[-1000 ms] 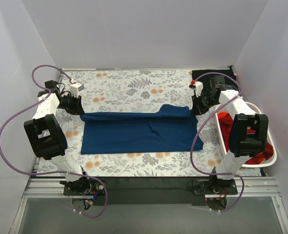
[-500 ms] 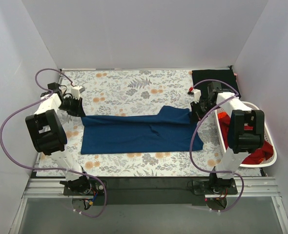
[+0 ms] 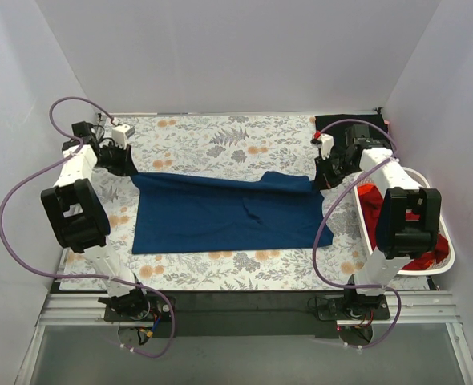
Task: Fold and stack the t-shirts
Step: Fold the tshirt
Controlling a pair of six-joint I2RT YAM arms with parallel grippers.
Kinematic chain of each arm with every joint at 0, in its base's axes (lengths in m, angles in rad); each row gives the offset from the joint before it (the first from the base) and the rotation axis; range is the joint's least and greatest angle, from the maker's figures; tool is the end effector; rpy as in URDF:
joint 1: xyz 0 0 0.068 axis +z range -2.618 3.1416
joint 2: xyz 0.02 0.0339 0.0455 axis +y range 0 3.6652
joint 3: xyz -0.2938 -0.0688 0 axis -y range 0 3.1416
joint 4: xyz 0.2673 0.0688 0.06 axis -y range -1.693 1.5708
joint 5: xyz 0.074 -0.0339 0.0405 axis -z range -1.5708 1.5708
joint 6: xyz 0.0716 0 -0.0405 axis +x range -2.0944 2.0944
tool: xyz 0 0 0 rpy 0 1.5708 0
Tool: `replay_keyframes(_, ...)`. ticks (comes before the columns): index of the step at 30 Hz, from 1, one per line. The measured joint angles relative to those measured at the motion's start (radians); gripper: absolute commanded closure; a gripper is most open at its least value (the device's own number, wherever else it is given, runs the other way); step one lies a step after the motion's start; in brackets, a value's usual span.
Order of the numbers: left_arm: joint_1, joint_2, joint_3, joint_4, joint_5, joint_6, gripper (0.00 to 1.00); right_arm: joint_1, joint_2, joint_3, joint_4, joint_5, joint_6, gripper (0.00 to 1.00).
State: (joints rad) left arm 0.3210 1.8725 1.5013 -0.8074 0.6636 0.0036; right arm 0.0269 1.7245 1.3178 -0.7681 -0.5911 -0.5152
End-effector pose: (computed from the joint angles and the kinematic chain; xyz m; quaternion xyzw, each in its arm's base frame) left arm 0.4201 0.0932 0.2325 -0.0839 0.9257 -0.2855 0.2334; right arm 0.3845 0.0503 0.2301 -0.3063 0.8884 0.2316 0.2516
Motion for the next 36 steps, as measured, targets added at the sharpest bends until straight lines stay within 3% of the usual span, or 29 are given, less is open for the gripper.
replay_keyframes(8,0.0,-0.057,-0.215,-0.024,-0.039,0.162,1.0,0.013,-0.023,-0.156,-0.011,0.019,-0.016,0.99)
replay_keyframes(16,0.0,-0.057,-0.327,-0.019,-0.104,0.231,1.0,0.014,0.036,-0.164,0.018,0.055,-0.03,0.99)
replay_keyframes(17,0.0,-0.057,-0.33,-0.016,-0.107,0.236,0.98,0.015,0.041,-0.164,0.018,0.058,-0.032,0.99)
replay_keyframes(20,0.0,-0.058,-0.343,-0.012,-0.117,0.254,0.77,0.021,0.046,-0.164,0.017,0.063,-0.036,0.97)
replay_keyframes(22,0.0,-0.058,-0.346,-0.024,-0.131,0.267,0.65,0.028,0.046,-0.164,0.011,0.064,-0.04,0.78)
replay_keyframes(26,0.0,-0.064,-0.292,-0.118,-0.126,0.285,0.47,0.036,0.044,-0.137,-0.05,0.063,-0.059,0.61)
replay_keyframes(28,-0.008,-0.064,-0.205,-0.174,-0.095,0.27,0.47,0.037,0.034,-0.103,-0.078,0.063,-0.058,0.55)
replay_keyframes(31,-0.063,-0.082,-0.066,-0.168,-0.06,0.2,0.46,0.031,0.011,-0.029,-0.101,0.057,-0.043,0.54)
replay_keyframes(36,-0.312,-0.088,0.003,-0.017,-0.031,-0.035,0.46,0.007,0.048,0.146,-0.109,0.053,0.013,0.56)
